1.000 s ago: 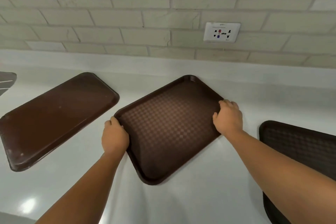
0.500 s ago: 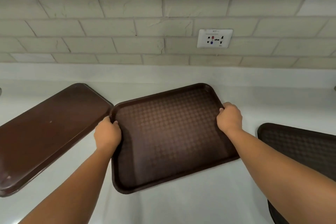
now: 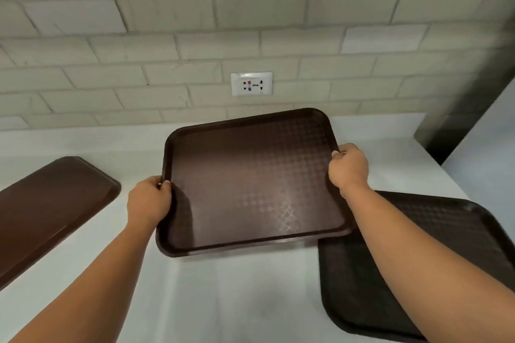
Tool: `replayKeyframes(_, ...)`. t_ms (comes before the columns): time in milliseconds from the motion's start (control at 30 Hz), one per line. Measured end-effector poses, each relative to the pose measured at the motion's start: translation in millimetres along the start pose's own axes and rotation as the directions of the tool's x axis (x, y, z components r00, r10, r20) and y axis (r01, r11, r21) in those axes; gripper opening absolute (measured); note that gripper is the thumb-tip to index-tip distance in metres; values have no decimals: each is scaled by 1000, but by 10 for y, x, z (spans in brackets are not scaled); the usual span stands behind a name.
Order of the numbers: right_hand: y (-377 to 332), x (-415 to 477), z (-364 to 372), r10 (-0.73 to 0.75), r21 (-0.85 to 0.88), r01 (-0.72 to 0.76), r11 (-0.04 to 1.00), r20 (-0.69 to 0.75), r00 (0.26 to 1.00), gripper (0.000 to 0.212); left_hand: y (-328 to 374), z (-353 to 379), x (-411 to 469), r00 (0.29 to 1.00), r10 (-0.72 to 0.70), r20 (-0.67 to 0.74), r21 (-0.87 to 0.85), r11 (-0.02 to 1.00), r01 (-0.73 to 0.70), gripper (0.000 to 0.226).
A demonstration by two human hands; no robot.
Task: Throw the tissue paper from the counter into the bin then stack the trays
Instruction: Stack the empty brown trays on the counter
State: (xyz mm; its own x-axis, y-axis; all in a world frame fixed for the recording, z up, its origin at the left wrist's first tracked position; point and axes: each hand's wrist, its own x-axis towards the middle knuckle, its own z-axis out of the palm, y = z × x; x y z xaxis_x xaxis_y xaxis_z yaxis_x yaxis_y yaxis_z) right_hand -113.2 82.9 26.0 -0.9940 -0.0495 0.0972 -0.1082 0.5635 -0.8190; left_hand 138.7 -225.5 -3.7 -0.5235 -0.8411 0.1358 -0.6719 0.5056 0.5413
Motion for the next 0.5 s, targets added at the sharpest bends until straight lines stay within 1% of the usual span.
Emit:
replayKeyframes(100, 262, 57, -527, 63, -28, -63, 998, -9, 998, 14, 360, 185, -300, 998, 58, 39, -41, 998, -57, 26)
replayKeyframes(200, 593, 43, -1032, 90, -125, -89, 988, -2, 996, 7, 737, 386, -614, 989, 126, 80, -62, 991, -121, 27)
replayKeyframes(233, 725, 35, -1174, 92, -157, -91, 983, -2, 996, 8, 854, 460, -717, 986, 139, 91, -78, 988, -132, 28)
replayKeyframes(367, 1293, -33, -1683, 113, -224, -117, 968, -30, 993, 4, 1264, 783, -1140, 968, 200, 150, -111, 976, -185, 30)
replayKeyframes(500, 1838, -98, -2106, 132, -302, -136, 944, -35, 991, 10, 1591, 1053, -1548, 940, 272, 206, -113, 961, -253, 28)
